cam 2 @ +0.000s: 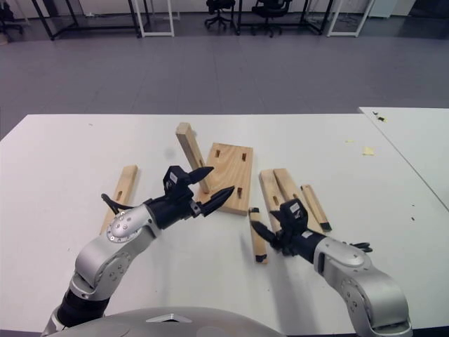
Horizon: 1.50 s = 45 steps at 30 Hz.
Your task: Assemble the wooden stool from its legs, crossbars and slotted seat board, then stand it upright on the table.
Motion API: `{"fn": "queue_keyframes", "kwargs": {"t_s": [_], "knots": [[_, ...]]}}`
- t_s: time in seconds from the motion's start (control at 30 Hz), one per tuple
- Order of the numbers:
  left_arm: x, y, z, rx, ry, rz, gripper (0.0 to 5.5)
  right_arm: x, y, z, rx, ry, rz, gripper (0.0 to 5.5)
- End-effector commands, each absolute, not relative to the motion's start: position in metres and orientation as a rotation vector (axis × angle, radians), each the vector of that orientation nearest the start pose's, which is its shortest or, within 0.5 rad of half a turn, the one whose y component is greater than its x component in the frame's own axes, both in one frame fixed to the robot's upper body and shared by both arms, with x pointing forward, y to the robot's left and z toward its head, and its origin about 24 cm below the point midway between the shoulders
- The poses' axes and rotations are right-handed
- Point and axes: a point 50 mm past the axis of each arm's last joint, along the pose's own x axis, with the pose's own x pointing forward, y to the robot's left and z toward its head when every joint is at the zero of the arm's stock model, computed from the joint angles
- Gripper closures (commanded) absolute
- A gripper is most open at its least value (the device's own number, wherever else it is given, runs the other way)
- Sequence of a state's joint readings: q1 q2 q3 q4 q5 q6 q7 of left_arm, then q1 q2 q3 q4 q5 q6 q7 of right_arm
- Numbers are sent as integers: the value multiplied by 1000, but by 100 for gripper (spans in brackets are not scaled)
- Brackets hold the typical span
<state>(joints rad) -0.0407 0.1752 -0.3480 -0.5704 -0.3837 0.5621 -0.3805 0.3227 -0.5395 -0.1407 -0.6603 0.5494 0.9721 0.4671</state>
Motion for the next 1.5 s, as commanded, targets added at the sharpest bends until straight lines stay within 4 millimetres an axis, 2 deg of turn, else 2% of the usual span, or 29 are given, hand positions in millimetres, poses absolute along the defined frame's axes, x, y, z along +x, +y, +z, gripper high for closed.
{"fn": "queue_keyframes", "kwargs": {"t_s": [0.03, 0.3, 0.6, 0.67, 0.73, 0.83, 0.9, 1.0, 1.1, 1.2, 1.4, 1.5], "knots": [[206, 61, 120, -147, 40, -925, 157, 157, -196, 64, 34, 709, 549, 201], [207, 64, 120, -140, 45, -921, 157, 149, -187, 46, -60, 843, 460, 201], [209, 64, 124, -135, 33, -925, 157, 156, -195, 46, -189, 870, 416, 381], [210, 65, 126, -134, 31, -924, 157, 164, -200, 50, -179, 832, 390, 414], [210, 65, 128, -155, 30, -926, 157, 173, -204, 59, -160, 758, 369, 419], [211, 63, 148, -297, -13, -943, 157, 197, -206, 107, -159, 468, 409, 419], [214, 62, 164, -429, -50, -951, 157, 205, -198, 131, -206, 282, 461, 419], [228, 59, 185, -657, -64, -964, 157, 206, -173, 151, -280, 47, 571, 419], [236, 61, 202, -794, -70, -985, 157, 202, -160, 158, -330, -69, 645, 419], [241, 64, 200, -798, -20, -967, 157, 198, -154, 166, -336, -157, 669, 419], [241, 66, 186, -720, 47, -928, 251, 198, -150, 181, -307, -262, 657, 419], [239, 64, 186, -707, 44, -940, 307, 198, -146, 184, -314, -283, 687, 419]]}}
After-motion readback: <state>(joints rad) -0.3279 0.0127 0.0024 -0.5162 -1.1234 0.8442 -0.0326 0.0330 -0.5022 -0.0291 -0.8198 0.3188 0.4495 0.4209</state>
